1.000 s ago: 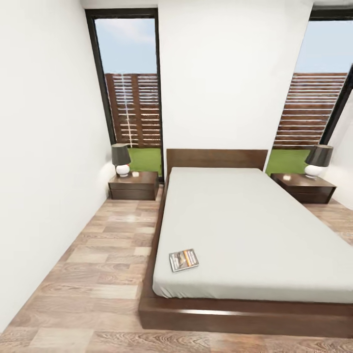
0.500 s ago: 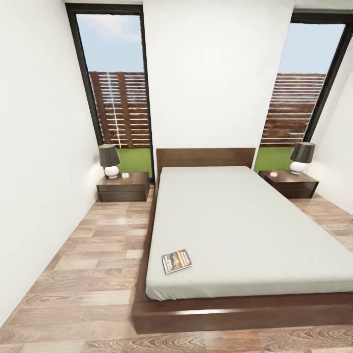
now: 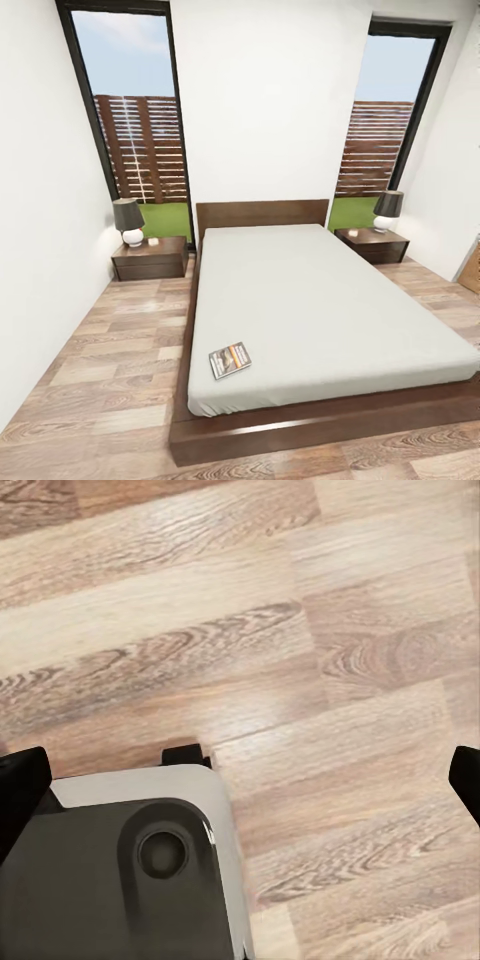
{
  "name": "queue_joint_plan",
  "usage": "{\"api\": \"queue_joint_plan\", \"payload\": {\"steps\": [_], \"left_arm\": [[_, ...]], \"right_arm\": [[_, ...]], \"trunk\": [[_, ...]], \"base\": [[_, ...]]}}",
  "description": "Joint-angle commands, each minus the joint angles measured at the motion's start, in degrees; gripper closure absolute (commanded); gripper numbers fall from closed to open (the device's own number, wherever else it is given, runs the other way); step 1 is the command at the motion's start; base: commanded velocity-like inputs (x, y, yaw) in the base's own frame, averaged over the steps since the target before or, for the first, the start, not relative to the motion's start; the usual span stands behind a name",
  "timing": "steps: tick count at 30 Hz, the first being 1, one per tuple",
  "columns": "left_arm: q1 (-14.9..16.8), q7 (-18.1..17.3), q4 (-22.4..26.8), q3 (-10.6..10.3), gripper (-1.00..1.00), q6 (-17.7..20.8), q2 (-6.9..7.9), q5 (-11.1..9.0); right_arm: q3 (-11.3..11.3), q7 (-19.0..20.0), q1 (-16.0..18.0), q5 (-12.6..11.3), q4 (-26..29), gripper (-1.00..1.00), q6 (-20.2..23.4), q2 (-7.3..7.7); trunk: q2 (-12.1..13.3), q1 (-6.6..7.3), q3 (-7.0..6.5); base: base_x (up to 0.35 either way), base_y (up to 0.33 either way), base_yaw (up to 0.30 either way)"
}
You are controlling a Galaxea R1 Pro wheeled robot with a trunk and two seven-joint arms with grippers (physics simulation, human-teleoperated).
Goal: In the bedroom, move the book from the bed onto either nightstand, and place the two sandals side by side next to the bed.
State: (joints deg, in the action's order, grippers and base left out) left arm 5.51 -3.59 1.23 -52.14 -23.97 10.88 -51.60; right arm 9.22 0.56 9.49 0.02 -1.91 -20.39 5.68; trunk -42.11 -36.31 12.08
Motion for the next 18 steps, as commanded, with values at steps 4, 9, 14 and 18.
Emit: {"api": "queue_joint_plan", "payload": {"steps": [4,9,14,18], "left_arm": [[0.03,-0.37,0.0,-0.25,-1.0,-0.11,0.02,-0.61],[0.03,-0.36,0.0,-0.25,-1.0,-0.11,0.01,-0.61],[0.03,-0.36,0.03,-0.25,-1.0,-0.11,-0.04,-0.6],[0.03,-0.36,0.05,-0.25,-1.0,-0.11,-0.05,-0.6]], "right_arm": [[0.27,0.06,0.09,0.01,-0.2,-1.0,-0.4,-0.06],[0.27,0.06,0.09,0.01,-0.2,-1.0,-0.42,-0.07],[0.27,0.06,0.09,0.0,-0.23,-1.0,-0.43,-0.01],[0.27,0.06,0.09,-0.01,-0.22,-1.0,-0.44,-0.05]], "trunk": [[-0.07,-0.01,0.09],[-0.07,-0.01,0.1],[-0.07,-0.01,0.1],[-0.07,-0.01,0.1]], "base": [[0.04,0.017,-0.064],[0.125,0.035,-0.031],[0.124,0.03,-0.015],[0.067,0.016,-0.008]]}}
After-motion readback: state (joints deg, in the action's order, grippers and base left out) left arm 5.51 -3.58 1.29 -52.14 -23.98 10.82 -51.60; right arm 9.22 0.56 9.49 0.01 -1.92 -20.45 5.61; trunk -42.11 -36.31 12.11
